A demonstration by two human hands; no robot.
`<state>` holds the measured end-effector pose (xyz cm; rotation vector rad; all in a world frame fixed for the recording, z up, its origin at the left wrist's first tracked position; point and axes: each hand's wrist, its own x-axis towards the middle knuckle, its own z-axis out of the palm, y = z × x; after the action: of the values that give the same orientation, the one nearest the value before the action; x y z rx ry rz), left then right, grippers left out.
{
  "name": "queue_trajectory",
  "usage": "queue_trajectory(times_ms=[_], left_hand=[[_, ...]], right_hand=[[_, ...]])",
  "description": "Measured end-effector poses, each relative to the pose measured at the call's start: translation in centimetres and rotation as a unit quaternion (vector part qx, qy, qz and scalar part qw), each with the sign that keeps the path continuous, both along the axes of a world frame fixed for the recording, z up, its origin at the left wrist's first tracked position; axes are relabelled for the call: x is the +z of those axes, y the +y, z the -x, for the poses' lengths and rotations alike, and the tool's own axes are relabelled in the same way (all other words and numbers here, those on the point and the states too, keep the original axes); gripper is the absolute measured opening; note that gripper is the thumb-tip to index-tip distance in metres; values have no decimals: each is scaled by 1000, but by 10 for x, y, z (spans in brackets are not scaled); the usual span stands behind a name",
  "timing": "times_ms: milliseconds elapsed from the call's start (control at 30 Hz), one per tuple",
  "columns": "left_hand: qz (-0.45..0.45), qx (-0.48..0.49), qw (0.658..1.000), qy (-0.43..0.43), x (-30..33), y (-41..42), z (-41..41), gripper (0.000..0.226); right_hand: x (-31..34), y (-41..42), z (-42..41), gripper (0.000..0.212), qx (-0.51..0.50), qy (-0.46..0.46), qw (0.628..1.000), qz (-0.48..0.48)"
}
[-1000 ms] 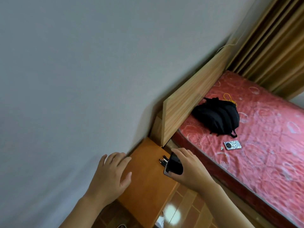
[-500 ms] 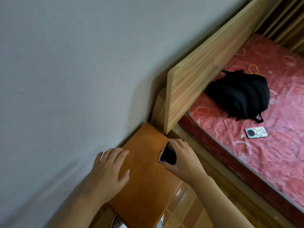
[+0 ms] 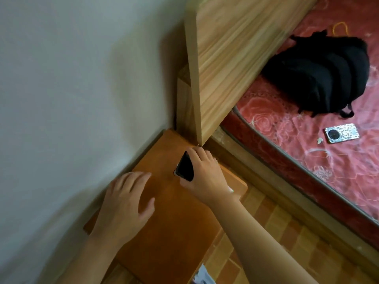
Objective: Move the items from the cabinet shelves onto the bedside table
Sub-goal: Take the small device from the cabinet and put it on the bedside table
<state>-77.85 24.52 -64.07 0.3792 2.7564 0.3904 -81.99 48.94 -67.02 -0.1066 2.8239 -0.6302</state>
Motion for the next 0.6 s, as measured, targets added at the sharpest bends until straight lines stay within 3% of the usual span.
queue_trajectory(times_ms=[600], left_hand=[[38,-16,999,-25,-36,7,25,67]], right_hand=[[-44,-14,23,90,-22,18,999,-25]])
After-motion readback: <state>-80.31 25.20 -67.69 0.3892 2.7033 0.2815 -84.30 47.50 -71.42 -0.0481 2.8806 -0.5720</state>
